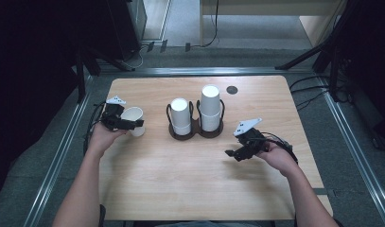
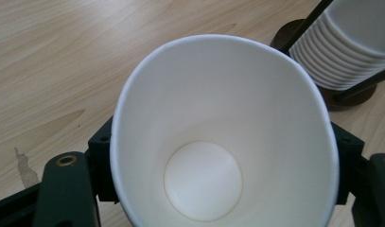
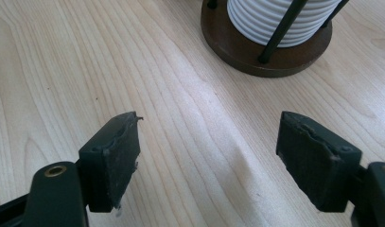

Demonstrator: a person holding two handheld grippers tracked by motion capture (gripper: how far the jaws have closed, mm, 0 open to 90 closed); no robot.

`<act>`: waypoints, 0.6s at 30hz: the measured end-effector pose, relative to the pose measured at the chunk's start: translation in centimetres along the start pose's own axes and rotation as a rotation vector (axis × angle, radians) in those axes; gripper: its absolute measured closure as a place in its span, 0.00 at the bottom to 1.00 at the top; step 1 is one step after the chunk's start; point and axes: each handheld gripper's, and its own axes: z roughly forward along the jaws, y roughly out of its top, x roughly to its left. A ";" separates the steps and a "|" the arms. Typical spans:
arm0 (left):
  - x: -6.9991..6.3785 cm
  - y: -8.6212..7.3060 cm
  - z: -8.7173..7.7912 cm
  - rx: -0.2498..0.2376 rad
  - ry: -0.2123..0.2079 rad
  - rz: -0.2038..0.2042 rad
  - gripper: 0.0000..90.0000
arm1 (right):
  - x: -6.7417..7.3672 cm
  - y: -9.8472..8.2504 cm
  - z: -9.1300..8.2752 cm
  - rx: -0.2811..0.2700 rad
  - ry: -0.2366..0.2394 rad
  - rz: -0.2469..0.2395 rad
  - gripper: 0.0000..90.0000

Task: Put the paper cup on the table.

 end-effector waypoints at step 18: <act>0.2 -0.1 0.9 0.031 0.034 -0.015 0.24 | 0.1 -0.1 0.1 0.012 0.001 -0.019 0.25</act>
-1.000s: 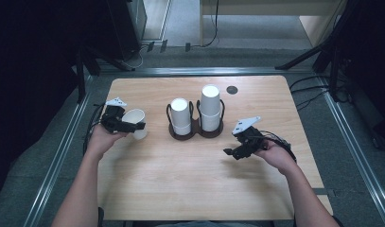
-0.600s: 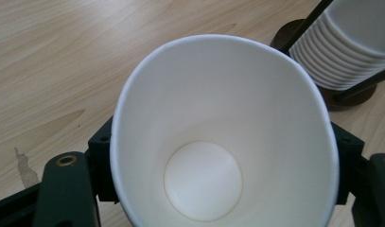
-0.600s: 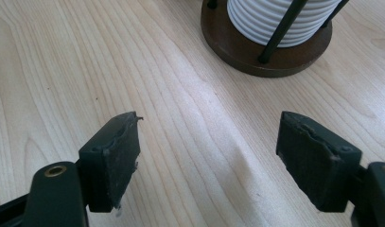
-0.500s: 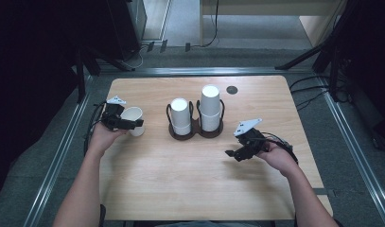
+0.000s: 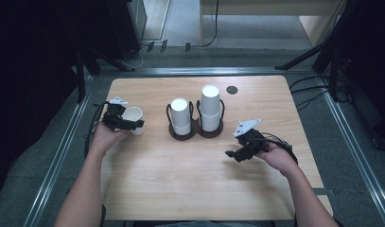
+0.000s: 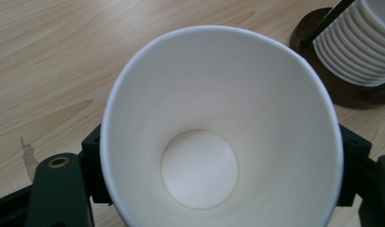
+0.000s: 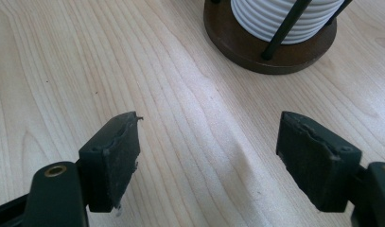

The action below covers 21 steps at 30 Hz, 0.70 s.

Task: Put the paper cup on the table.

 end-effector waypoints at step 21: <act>-0.3 0.6 -0.6 -0.013 -0.059 -0.026 0.12 | 0.2 0.0 -0.1 0.013 -0.005 -0.016 0.25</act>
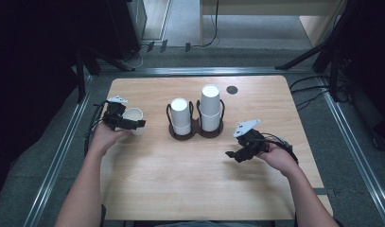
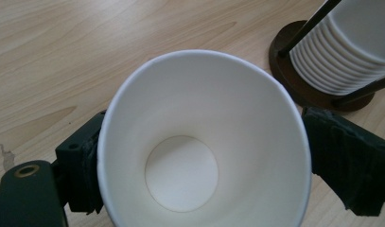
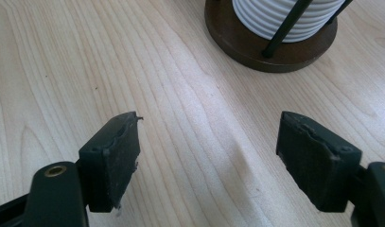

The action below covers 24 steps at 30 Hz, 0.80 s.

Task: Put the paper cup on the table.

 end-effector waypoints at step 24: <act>-0.9 1.9 -4.4 -0.089 0.002 -0.016 0.11 | 0.2 0.1 0.2 0.016 0.005 -0.025 0.25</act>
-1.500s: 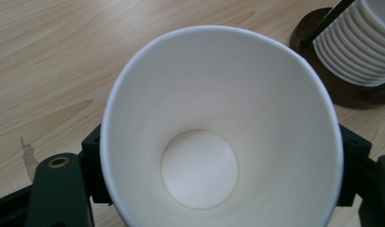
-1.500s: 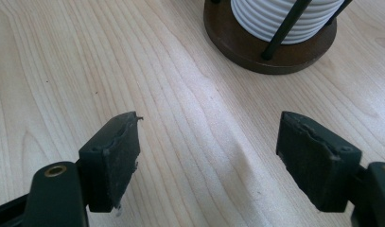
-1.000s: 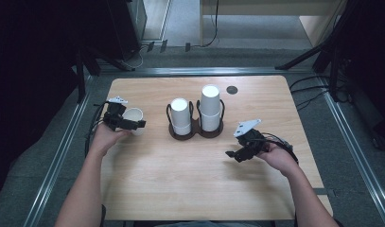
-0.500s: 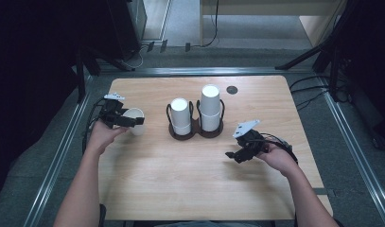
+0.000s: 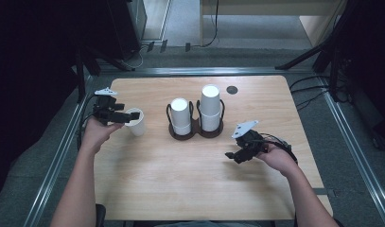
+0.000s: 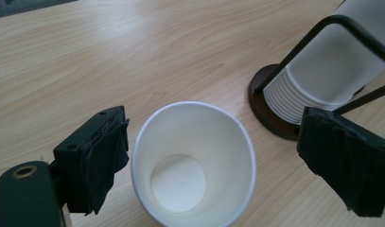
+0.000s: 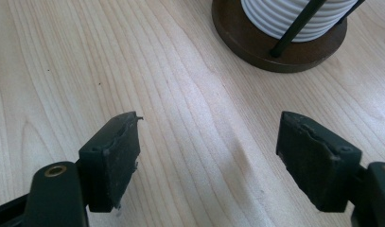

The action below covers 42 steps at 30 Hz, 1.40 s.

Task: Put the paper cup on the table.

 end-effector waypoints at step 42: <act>-9.6 -3.0 2.0 0.056 -0.107 0.091 0.11 | -1.2 2.6 0.5 -0.033 0.029 -0.042 0.25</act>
